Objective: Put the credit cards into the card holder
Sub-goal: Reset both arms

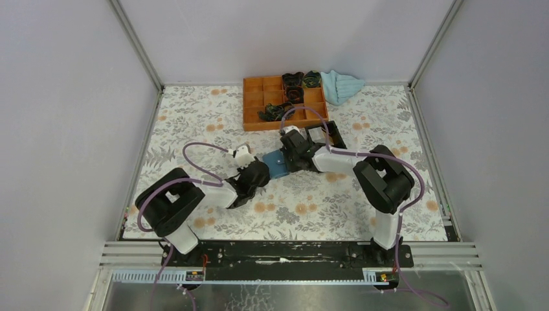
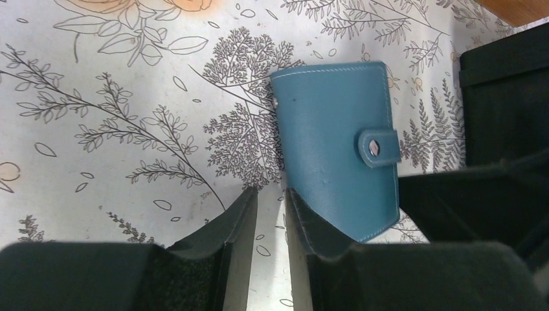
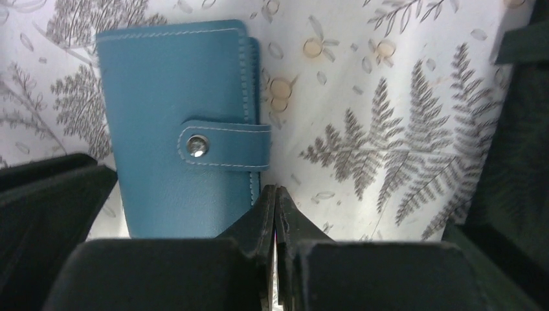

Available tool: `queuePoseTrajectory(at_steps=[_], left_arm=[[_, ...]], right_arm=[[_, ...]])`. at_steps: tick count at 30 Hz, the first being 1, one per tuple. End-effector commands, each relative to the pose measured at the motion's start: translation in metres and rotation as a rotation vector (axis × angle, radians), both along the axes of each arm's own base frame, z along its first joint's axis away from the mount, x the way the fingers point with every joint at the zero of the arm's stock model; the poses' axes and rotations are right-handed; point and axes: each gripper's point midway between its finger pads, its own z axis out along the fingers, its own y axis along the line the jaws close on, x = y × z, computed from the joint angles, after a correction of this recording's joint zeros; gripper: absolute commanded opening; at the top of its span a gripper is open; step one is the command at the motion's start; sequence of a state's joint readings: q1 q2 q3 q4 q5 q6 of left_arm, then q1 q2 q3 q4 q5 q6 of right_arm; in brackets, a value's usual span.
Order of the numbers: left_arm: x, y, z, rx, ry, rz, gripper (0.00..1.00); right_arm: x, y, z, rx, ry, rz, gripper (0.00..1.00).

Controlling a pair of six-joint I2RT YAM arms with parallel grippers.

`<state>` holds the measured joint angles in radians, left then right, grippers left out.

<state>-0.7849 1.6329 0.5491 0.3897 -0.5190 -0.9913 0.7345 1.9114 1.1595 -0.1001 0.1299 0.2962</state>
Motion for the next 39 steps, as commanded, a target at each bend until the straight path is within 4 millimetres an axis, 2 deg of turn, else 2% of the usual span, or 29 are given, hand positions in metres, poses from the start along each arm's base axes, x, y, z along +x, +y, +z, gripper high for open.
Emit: queuePoseTrajectory(at_steps=[1,5,10,14,21,23,26,31,34,36,39], left_arm=[[-0.005,0.011,-0.004,0.061,0.013,0.007,0.32],[-0.010,0.017,-0.002,0.058,0.009,0.019,0.33],[-0.014,0.028,0.009,0.055,-0.013,0.047,0.35],[-0.014,0.033,0.023,0.061,-0.042,0.060,0.39],[-0.008,0.049,0.071,0.106,-0.136,0.097,0.47],[-0.007,0.053,0.093,0.107,-0.183,0.094,0.51],[-0.007,0.056,0.121,0.121,-0.251,0.061,0.62],[-0.010,0.056,0.166,0.154,-0.380,-0.033,0.85],[-0.011,0.061,0.183,0.191,-0.431,-0.054,0.93],[-0.012,0.067,0.189,0.217,-0.443,-0.051,1.00],[-0.011,0.075,0.188,0.257,-0.422,-0.030,1.00]], right_arm=[[-0.026,0.019,0.014,0.057,-0.002,0.031,0.01],[-0.034,0.019,0.017,0.048,-0.016,0.024,0.01],[-0.034,0.011,0.024,0.033,-0.042,-0.002,0.02],[-0.027,-0.002,0.033,-0.026,-0.095,-0.029,0.09],[-0.008,-0.011,0.086,-0.036,-0.252,-0.019,0.24],[-0.008,-0.013,0.109,-0.006,-0.304,-0.010,0.31],[-0.009,-0.023,0.135,0.018,-0.380,-0.019,0.48],[-0.006,-0.057,0.172,0.027,-0.524,-0.085,0.71],[-0.002,-0.092,0.189,-0.012,-0.600,-0.188,0.88],[-0.002,-0.115,0.197,-0.019,-0.629,-0.257,0.94],[-0.006,-0.144,0.201,-0.031,-0.656,-0.350,0.99]])
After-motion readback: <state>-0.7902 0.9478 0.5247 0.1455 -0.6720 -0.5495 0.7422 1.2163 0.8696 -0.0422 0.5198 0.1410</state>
